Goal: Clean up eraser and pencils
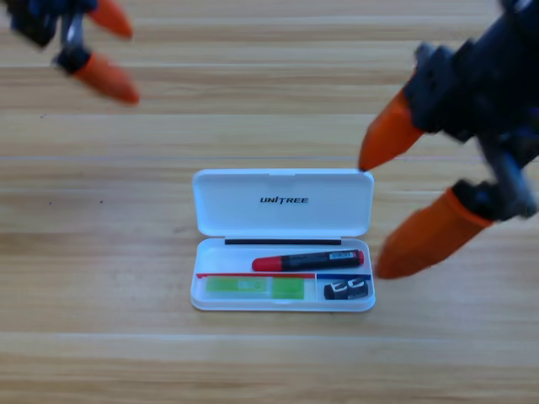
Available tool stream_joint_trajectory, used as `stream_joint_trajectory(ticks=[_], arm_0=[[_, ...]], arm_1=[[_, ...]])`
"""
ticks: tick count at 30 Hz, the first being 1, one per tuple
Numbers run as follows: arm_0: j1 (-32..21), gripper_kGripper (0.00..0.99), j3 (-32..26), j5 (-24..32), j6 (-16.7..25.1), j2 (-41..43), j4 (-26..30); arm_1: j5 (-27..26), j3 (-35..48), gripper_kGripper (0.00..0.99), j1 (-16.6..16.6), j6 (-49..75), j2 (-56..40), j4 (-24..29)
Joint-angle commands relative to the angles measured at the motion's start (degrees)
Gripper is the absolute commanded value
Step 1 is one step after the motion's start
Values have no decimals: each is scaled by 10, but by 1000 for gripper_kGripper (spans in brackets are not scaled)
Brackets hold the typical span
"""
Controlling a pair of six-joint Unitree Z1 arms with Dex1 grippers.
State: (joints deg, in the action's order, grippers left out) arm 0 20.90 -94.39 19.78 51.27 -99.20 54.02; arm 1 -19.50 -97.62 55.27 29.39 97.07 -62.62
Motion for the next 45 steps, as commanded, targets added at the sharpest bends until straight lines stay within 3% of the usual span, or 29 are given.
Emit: stream_joint_trajectory(ticks=[1,6,12,20,25,45], arm_0=[[-46,943,-76,27,-23,-115,-9],[-47,862,-110,32,-27,-165,-9],[-43,733,-118,31,-26,-201,-11],[-18,321,-117,30,-3,-218,-16],[-4,0,-117,30,3,-222,-18],[67,0,-91,10,1,-271,-39]], arm_1=[[-40,81,989,-36,-19,-33,93],[-42,140,989,-38,-48,-103,150],[-32,175,989,-38,-52,-168,165],[-51,195,990,-38,-43,-182,165],[-61,205,990,-38,-38,-189,165],[-61,215,990,-38,-40,-196,165]])
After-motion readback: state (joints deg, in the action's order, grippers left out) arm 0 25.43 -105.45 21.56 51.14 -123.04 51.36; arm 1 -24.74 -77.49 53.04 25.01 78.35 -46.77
